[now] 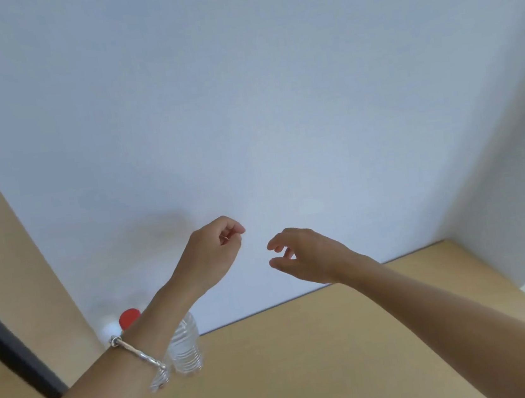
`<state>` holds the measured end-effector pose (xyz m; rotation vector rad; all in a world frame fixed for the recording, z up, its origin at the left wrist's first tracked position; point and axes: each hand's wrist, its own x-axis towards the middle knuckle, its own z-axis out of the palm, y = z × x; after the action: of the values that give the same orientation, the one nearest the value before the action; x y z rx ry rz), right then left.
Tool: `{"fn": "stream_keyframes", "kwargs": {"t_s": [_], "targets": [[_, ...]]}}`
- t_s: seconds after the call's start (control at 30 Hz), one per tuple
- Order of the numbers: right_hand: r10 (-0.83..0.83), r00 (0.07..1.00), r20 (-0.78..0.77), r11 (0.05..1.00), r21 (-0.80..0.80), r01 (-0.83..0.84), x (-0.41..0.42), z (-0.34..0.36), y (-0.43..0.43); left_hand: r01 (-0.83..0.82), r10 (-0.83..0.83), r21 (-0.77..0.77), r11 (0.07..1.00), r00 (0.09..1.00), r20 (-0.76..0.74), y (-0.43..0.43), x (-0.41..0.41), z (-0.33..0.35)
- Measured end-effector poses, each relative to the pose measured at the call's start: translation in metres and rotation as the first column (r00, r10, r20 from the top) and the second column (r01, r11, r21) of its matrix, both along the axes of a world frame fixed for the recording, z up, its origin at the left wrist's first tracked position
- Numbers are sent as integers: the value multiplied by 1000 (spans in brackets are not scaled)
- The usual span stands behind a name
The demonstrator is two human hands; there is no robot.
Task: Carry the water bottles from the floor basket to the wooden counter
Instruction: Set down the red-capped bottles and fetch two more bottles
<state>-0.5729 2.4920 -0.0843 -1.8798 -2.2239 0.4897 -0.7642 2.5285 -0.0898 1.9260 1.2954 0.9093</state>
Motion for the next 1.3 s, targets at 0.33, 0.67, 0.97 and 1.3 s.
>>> {"fn": "stream_keyframes", "kwargs": {"t_s": [0.33,0.67,0.97,1.3], "targets": [[-189,982,-23,981,36,190,98,13,-75,199,-198,-7,980,975,-101,-49,90,29],[-319,942,-102,942,79,327,241,13,-236,333,-327,20,943,933,-148,-177,251,32],[-739,614,-277,633,24,774,425,3,-465,684,-670,49,728,725,-161,-329,479,22],[-926,211,-313,241,-61,969,520,-32,-644,933,-910,4,361,353,-218,-464,650,-13]]}}
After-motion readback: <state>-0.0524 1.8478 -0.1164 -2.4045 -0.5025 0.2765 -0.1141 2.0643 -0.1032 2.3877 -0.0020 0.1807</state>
